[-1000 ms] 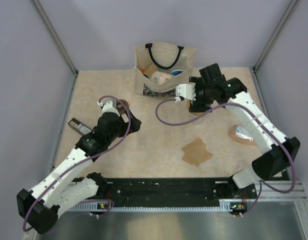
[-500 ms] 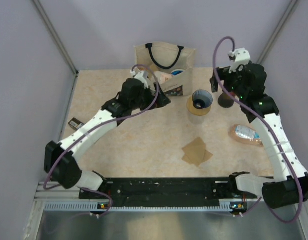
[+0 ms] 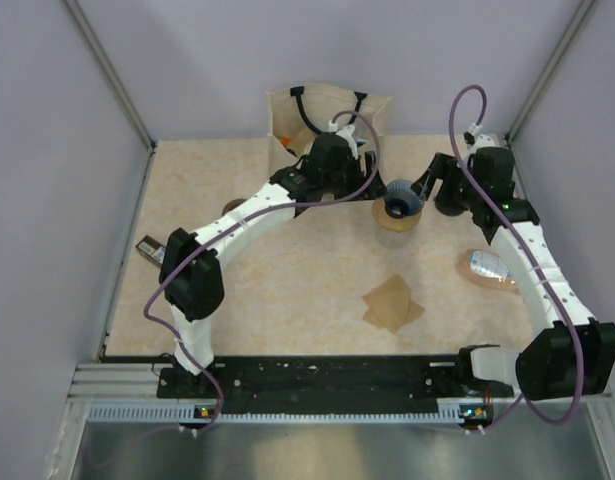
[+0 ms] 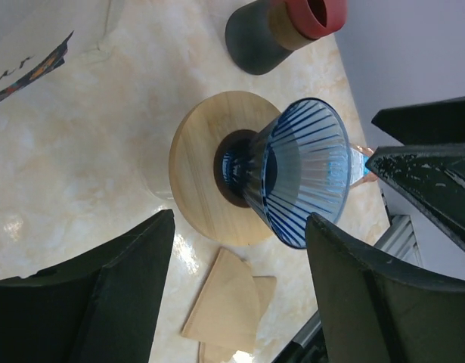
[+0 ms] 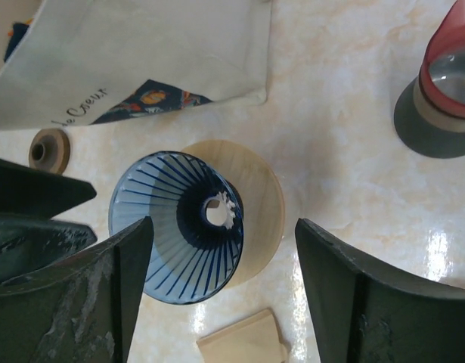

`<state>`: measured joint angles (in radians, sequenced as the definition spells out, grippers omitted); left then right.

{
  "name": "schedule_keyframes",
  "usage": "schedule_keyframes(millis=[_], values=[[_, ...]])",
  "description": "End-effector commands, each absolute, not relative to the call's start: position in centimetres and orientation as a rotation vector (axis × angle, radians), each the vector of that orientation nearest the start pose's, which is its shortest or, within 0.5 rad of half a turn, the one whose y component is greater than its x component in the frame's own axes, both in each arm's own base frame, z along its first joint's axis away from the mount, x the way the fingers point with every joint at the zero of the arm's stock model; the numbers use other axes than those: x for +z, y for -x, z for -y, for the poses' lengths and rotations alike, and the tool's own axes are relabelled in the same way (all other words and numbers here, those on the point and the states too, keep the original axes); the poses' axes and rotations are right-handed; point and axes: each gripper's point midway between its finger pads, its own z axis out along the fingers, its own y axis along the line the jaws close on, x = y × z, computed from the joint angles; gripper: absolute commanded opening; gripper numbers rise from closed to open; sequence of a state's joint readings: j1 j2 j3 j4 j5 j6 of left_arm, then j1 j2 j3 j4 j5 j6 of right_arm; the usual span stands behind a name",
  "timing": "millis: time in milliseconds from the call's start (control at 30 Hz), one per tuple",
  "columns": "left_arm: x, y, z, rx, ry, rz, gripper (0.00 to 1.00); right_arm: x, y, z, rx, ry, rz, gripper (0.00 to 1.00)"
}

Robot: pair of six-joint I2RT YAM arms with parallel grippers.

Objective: Place the coffee filter in the dripper

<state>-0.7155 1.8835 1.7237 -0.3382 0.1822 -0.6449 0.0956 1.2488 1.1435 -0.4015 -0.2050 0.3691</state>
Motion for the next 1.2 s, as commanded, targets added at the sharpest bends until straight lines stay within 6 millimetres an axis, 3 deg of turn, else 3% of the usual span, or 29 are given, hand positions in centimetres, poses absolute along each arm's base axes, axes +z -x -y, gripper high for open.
schedule_keyframes(millis=[0,133,333,467,733,900,1067,1167], values=[[24.7,-39.1,41.5,-0.985,-0.225,-2.19,0.73,24.3,-38.0,-8.6,0.515,-0.164,-2.074,0.73],[24.1,-39.9,41.8,-0.963,-0.207,-2.194,0.64,23.1,-38.5,-9.0,0.532,-0.146,-2.097,0.62],[23.7,-40.5,42.3,-0.962,-0.209,-2.191,0.6,22.0,-39.3,-9.5,0.559,-0.116,-2.108,0.48],[23.7,-40.6,42.7,-0.977,-0.217,-2.195,0.56,21.5,-39.8,-9.4,0.553,-0.122,-2.11,0.33],[22.5,-40.7,43.1,-0.98,-0.219,-2.223,0.37,19.5,-39.6,-9.7,0.575,-0.123,-2.172,0.05],[21.2,-40.6,42.9,-0.96,-0.215,-2.263,0.23,17.7,-39.1,-9.5,0.564,-0.128,-2.215,0.0],[19.4,-40.2,42.6,-0.939,-0.218,-2.305,0.0,15.8,-38.5,-8.5,0.494,-0.131,-2.237,0.0],[18.0,-39.9,42.2,-0.916,-0.212,-2.333,0.0,15.0,-38.3,-8.2,0.467,-0.127,-2.234,0.0]])
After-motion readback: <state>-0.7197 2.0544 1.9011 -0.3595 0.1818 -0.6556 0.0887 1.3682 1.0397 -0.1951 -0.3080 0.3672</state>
